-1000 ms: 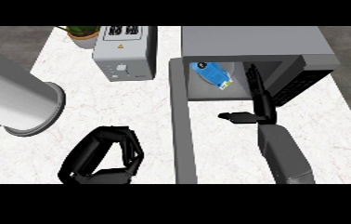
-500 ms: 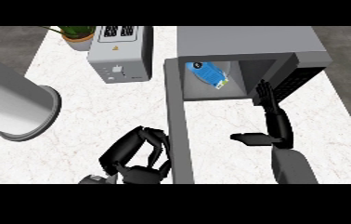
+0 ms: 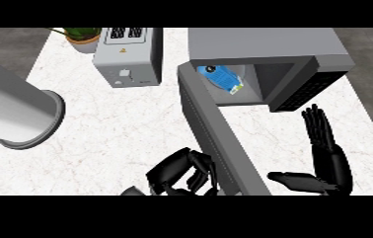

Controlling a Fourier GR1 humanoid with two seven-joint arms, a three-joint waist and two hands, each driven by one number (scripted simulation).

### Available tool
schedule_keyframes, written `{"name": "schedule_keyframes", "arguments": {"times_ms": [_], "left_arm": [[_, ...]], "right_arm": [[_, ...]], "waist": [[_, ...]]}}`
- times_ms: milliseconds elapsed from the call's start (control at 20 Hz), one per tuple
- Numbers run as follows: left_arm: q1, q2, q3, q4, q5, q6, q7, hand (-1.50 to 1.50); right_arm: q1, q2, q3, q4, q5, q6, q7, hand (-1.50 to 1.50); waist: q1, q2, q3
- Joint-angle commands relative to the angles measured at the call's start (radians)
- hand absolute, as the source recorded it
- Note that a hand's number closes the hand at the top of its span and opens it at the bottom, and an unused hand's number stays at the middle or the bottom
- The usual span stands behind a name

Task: Pick up the milk, place it into the microwave and close the microwave

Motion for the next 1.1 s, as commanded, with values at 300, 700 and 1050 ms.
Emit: {"name": "schedule_keyframes", "arguments": {"times_ms": [300,700,1050], "left_arm": [[-0.224,-0.005,-0.364,0.217,0.234,0.465,-0.004,1.50],[-0.367,-0.005,-0.407,0.218,0.454,0.707,-0.039,1.50],[-0.487,-0.005,-0.389,0.265,0.579,0.797,-0.111,1.50]], "right_arm": [[0.124,-0.059,-0.022,-0.313,-0.206,0.162,0.177,-1.50],[0.125,-0.112,-0.022,-0.424,-0.307,0.234,0.262,-1.50],[0.100,-0.169,0.019,-0.481,-0.362,0.323,0.304,-1.50]], "waist": [[-0.032,0.012,-0.001],[-0.082,0.021,-0.003],[-0.137,0.035,-0.003]]}}
